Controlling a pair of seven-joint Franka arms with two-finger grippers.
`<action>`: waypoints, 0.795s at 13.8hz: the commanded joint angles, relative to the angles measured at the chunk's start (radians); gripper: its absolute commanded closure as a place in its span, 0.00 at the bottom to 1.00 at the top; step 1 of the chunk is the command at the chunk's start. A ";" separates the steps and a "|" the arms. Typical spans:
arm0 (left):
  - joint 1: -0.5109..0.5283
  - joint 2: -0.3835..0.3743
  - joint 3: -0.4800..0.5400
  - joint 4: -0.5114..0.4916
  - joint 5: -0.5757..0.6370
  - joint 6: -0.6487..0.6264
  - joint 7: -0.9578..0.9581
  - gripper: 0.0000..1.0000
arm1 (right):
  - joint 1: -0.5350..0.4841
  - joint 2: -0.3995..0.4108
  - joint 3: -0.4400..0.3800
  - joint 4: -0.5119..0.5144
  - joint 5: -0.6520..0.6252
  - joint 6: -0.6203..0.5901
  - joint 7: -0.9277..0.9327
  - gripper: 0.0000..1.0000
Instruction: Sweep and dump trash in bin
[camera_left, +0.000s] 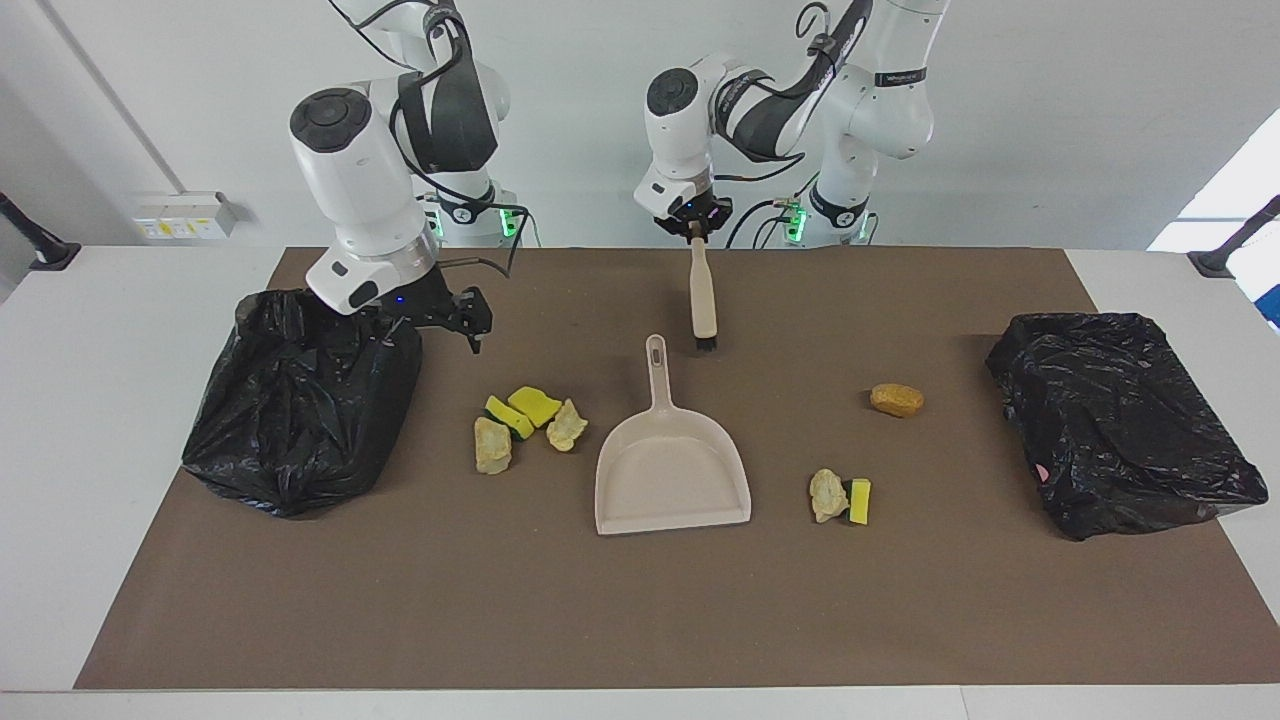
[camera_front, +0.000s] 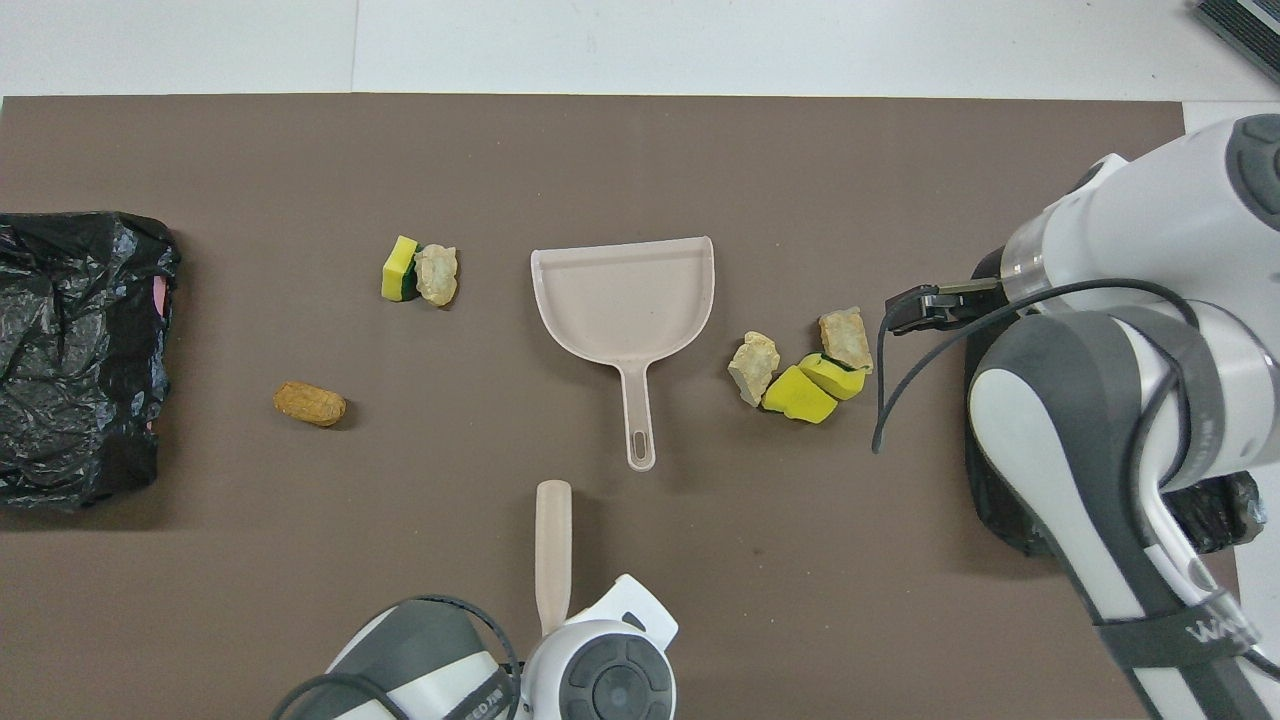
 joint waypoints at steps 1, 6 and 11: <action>0.115 -0.032 -0.007 -0.020 0.069 -0.046 -0.003 1.00 | 0.031 0.010 -0.002 -0.036 0.019 0.060 0.067 0.00; 0.352 -0.016 -0.008 -0.017 0.205 -0.001 0.001 1.00 | 0.185 0.069 -0.002 -0.044 0.019 0.168 0.252 0.00; 0.580 0.033 -0.008 -0.010 0.276 0.121 0.038 1.00 | 0.335 0.125 -0.002 -0.044 0.019 0.272 0.453 0.00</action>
